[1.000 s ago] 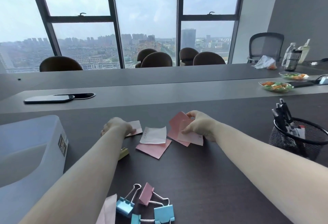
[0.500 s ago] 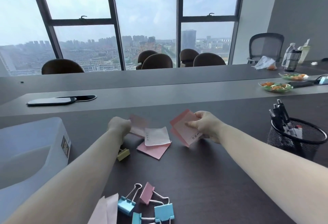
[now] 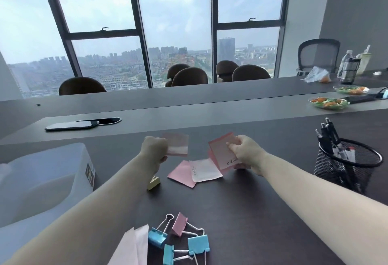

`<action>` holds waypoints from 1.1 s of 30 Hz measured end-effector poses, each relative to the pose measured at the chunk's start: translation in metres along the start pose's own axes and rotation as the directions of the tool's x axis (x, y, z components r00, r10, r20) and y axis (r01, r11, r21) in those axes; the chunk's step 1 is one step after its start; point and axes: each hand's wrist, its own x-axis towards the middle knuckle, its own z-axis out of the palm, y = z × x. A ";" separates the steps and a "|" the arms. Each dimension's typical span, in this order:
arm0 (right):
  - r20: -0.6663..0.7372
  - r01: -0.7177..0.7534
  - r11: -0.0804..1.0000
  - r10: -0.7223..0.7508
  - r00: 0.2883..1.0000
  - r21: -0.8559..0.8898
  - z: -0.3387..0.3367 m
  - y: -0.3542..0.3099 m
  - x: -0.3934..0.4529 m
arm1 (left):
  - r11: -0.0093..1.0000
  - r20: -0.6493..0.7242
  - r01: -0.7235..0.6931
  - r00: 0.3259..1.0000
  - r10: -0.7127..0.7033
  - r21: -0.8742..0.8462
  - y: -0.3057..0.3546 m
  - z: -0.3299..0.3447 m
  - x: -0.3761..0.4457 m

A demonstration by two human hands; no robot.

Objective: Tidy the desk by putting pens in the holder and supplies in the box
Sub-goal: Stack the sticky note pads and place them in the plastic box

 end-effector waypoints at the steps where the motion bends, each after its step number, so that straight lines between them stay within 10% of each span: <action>1: 0.001 -0.020 1.000 0.020 1.000 0.004 -0.001 0.000 0.000 | 0.999 0.018 0.005 1.000 -0.004 -0.049 0.001 0.000 -0.002; 15: -0.104 -0.139 0.990 0.136 0.985 -0.018 -0.004 -0.001 -0.006 | 0.905 0.070 -0.045 0.997 0.016 0.423 -0.022 0.031 -0.017; 25: -0.016 -0.132 0.984 0.131 0.991 -0.119 0.014 0.004 -0.004 | 0.907 0.097 -0.021 0.995 -0.022 0.420 -0.024 0.046 -0.022; 33: -0.040 -0.145 0.989 0.144 0.989 -0.022 0.011 0.002 -0.019 | 0.999 -0.127 0.023 0.992 -0.018 0.039 -0.039 0.032 -0.014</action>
